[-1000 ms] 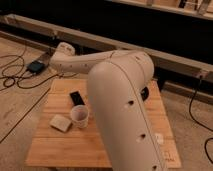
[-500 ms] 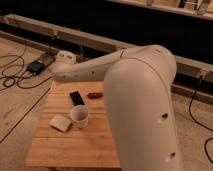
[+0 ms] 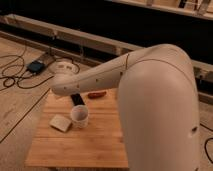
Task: Place the ceramic cup in the ceramic bowl
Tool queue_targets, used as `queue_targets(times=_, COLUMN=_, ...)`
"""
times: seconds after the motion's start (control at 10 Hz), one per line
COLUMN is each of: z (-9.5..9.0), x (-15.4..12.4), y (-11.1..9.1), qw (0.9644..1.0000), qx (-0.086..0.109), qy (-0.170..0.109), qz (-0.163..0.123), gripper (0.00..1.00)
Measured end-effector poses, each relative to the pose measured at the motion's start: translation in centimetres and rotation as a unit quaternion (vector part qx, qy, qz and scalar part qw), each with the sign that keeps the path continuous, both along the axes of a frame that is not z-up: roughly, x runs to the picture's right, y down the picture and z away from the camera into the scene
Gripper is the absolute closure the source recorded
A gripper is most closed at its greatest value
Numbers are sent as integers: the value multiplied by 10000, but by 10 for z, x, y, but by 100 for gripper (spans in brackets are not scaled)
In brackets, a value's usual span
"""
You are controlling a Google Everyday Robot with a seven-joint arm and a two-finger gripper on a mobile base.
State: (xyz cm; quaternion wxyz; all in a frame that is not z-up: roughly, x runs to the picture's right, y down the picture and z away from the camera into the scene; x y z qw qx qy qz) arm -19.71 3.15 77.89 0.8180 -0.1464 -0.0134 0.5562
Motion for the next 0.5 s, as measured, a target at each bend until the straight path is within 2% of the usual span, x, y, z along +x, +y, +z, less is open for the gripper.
queue_targets(times=0.5, z=-22, x=0, y=55, qw=9989, qx=-434, qy=-59, qz=-152, gripper=20)
